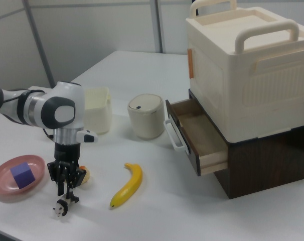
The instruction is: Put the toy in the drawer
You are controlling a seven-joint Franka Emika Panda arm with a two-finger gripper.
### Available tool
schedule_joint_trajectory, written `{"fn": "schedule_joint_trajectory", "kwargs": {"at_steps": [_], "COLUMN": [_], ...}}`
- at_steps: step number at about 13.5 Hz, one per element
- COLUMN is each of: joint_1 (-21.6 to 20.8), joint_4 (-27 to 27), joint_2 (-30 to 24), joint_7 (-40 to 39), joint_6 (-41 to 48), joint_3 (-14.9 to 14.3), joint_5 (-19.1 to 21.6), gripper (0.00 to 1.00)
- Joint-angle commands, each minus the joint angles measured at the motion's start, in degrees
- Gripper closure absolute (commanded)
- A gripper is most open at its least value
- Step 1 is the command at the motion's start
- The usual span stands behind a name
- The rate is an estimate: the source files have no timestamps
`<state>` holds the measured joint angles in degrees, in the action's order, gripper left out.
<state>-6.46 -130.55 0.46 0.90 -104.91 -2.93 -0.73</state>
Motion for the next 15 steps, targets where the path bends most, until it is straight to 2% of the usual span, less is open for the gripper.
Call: {"fn": "schedule_joint_trajectory", "kwargs": {"at_steps": [1, 5, 7, 8, 11, 14, 15], "joint_1": [-0.4, 0.04, 1.35, 2.66, 5.31, 9.6, 10.58], "joint_4": [6.26, 16.28, 24.69, 28.13, 33.16, 41.49, 42.74], "joint_2": [-1.87, -1.52, 0.67, 1.55, 2.7, 7.87, 9.11], "joint_7": [-0.72, -0.64, -0.64, -0.64, -2.39, -2.83, -3.18], "joint_6": [6.72, 9.37, 9.28, 9.02, 5.52, 2.52, 2.43], "joint_3": [-0.68, -0.85, -0.94, -1.03, -1.03, -1.12, -1.03], "joint_5": [-0.06, -0.94, -1.12, -1.12, -1.82, -2.78, -3.66], "gripper": [0.63, 0.63, 0.63, 0.63, 0.63, 0.62, 0.62]}}
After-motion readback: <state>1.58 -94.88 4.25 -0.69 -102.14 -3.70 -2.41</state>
